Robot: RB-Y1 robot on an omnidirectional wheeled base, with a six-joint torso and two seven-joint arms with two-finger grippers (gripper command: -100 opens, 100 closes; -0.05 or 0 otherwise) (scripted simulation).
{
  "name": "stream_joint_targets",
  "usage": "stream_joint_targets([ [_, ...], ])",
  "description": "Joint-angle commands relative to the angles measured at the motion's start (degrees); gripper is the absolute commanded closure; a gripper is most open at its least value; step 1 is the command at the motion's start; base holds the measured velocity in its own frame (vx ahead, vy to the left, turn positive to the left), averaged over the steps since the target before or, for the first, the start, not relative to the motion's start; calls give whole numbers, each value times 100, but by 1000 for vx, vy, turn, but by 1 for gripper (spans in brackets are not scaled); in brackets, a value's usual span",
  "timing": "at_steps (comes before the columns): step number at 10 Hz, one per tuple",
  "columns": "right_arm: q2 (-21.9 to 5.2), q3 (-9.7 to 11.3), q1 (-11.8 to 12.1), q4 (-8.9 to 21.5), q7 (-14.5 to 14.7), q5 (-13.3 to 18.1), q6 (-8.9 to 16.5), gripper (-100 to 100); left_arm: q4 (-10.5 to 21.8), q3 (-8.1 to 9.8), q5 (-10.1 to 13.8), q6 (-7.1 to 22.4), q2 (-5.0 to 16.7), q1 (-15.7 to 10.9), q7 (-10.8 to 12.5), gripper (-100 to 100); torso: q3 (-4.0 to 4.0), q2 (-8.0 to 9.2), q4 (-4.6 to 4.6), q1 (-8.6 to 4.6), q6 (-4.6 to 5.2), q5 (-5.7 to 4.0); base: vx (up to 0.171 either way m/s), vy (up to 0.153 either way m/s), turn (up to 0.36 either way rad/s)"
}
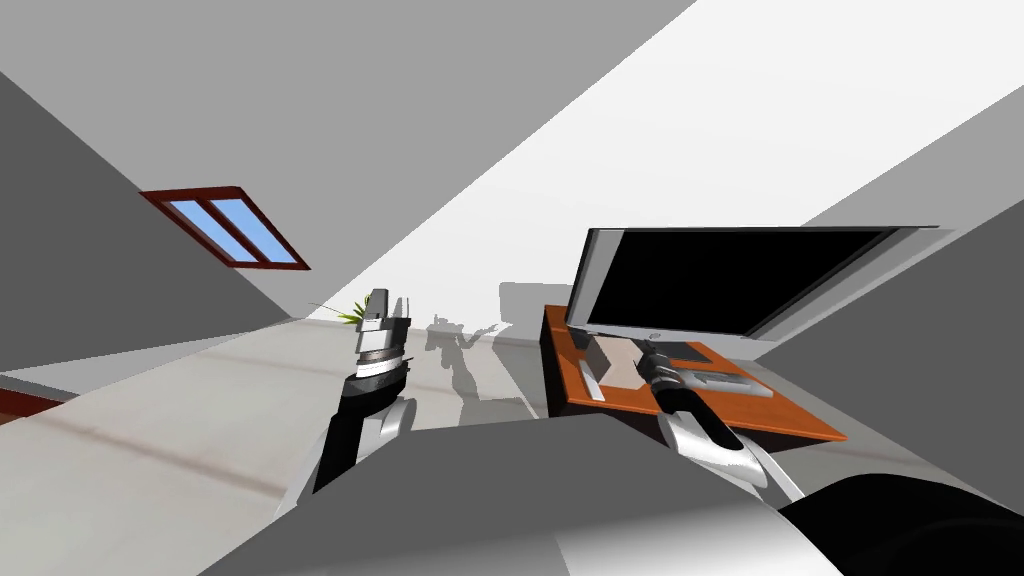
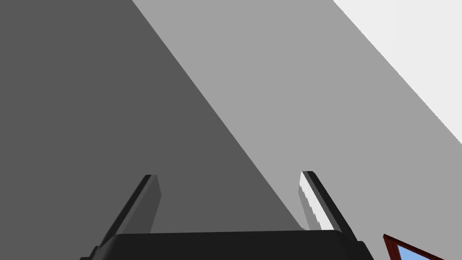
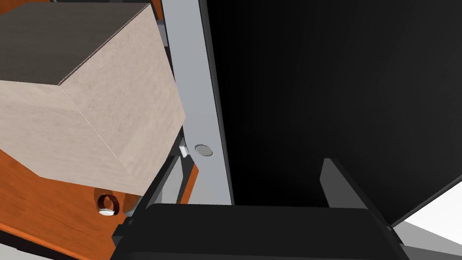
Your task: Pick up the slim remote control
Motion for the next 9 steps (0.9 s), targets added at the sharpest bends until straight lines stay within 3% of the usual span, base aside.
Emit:
stream_joint_targets([
  [1, -94, -99, -72, 247, -128, -80, 165, -100, 0, 0, 0, 0, 0, 0, 0, 0, 0, 0, 0, 0, 0, 0, 85, 84, -50],
  [2, -131, -266, -99, 403, -308, -186, 416, -100, 0, 0, 0, 0, 0, -1, 0, 0, 4, 8, 1, -10, -2, -2, 87, 103, -81],
  [3, -131, -266, -99, 447, -308, -186, 438, -100, 0, 0, 0, 0, 0, 0, 0, 0, 5, 9, 2, -7, 0, -2, 73, 85, -54],
  [5, -201, -584, -169, 878, -644, -404, 845, -100, 0, 0, 0, 0, 0, 0, 0, 0, 6, 11, 2, -15, 0, -4, 115, 100, -96],
  [6, -201, -584, -169, 888, -644, -404, 983, -100, 0, 0, 0, 0, 0, 0, 0, 0, -4, -7, -1, -1, -1, -2, 115, 113, -41],
  [7, -234, -733, -212, 1130, -800, -517, 1203, -100, 0, 0, 0, 0, 0, 0, 0, 0, -2, -1, -1, -3, -1, 0, 103, 91, -64],
  [8, -234, -733, -212, 1130, -800, -517, 1255, -100, 0, 0, 0, 0, 0, 0, 0, 0, 0, 2, 0, -10, -1, -2, 88, 49, -34],
  [9, -266, -875, -259, 1385, -947, -631, 1454, -100, 0, 0, 0, 0, 1, -1, 0, 0, 3, 7, 1, -24, -2, -4, 93, 38, -48],
])
